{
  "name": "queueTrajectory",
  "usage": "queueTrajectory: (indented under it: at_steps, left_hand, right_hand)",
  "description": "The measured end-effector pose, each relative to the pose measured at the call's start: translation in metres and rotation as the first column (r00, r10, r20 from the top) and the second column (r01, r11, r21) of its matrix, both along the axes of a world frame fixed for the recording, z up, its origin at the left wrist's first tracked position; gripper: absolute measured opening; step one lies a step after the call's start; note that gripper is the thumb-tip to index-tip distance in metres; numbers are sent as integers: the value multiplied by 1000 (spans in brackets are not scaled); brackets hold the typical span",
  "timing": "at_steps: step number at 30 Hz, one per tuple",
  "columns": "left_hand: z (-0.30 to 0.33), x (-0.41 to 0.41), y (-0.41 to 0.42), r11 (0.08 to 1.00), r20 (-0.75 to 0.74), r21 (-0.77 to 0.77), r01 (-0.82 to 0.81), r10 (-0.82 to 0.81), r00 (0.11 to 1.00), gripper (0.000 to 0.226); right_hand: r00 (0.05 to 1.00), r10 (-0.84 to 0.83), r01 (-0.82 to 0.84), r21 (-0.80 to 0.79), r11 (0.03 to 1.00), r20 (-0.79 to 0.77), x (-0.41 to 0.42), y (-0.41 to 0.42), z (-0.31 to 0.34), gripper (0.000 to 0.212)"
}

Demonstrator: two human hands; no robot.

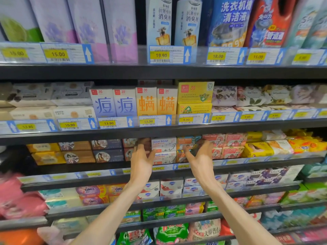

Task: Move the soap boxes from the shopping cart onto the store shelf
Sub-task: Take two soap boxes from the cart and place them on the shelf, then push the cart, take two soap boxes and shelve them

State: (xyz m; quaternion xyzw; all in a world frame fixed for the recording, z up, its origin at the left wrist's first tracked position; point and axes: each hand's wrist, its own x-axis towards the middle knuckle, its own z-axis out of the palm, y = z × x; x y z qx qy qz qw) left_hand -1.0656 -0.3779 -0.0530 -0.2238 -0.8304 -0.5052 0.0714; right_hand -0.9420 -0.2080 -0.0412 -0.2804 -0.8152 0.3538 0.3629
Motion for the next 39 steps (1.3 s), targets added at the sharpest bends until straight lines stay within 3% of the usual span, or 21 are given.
queueTrajectory:
  at_steps: [3,6,11,17,27,32,39]
  left_hand:
    - [0,3,-10,1000,-58,3,9,-9,998,39]
    - [5,12,-24,999,-125,-26,-34,31,992,39]
    - [9,41,-69,981,-290,-149,-128,80,954,26]
    - [-2,90,-165,890,-366,-292,-350,234,901,34]
    - [-28,196,-363,619,-346,-421,-663,566,748,39]
    - [-37,238,-467,466,-361,-439,-768,691,626,43]
    - [-46,282,-627,356,-344,-497,-792,757,556,50]
  right_hand:
    - [993,53,-70,157,985,109,5,-4,1,39]
    - [950,211,-279,325,904,230,4,-11,7,29]
    - [781,472,-624,469,625,409,-7,-35,14,37]
    - [558,671,-816,470,337,487,-34,-100,9,47]
    - [146,825,-921,379,-88,547,-45,-308,-6,51]
    - [23,818,-874,408,-262,575,-39,-432,-8,61]
    - [-86,783,-814,410,-412,616,-30,-614,-20,53]
